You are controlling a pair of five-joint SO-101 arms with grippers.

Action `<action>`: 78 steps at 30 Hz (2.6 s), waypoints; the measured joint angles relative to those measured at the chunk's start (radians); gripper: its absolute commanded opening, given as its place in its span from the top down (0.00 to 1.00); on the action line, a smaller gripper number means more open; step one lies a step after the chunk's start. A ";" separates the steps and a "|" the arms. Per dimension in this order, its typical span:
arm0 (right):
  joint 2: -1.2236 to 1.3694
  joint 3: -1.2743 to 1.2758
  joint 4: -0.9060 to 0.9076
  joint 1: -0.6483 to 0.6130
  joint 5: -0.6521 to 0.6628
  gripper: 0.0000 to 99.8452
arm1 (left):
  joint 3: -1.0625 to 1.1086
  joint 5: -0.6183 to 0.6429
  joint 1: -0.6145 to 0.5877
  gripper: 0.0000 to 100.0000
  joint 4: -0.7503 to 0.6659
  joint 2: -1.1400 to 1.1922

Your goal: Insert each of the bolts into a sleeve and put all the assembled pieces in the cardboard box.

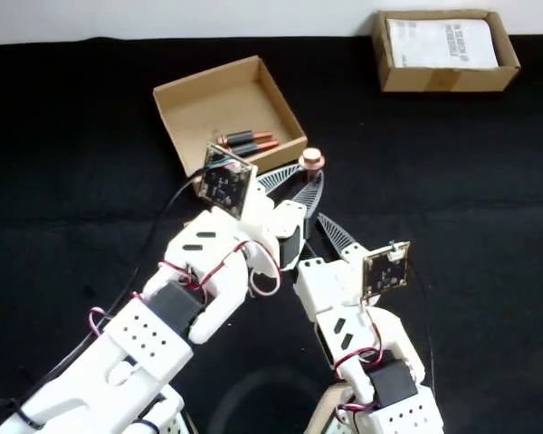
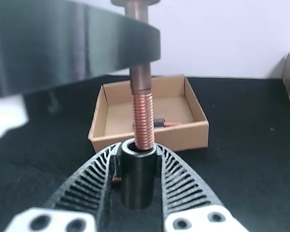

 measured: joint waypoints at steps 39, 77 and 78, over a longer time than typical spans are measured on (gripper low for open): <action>-0.003 0.002 0.063 0.031 0.040 0.99 | 0.173 -0.190 -0.051 0.79 0.713 -0.641; 2.097 -1.761 0.249 0.008 1.493 0.99 | 0.672 0.143 -1.002 0.99 0.477 -0.931; 2.145 -1.798 0.235 0.008 1.530 0.99 | 0.672 0.180 -1.002 0.99 0.494 -0.931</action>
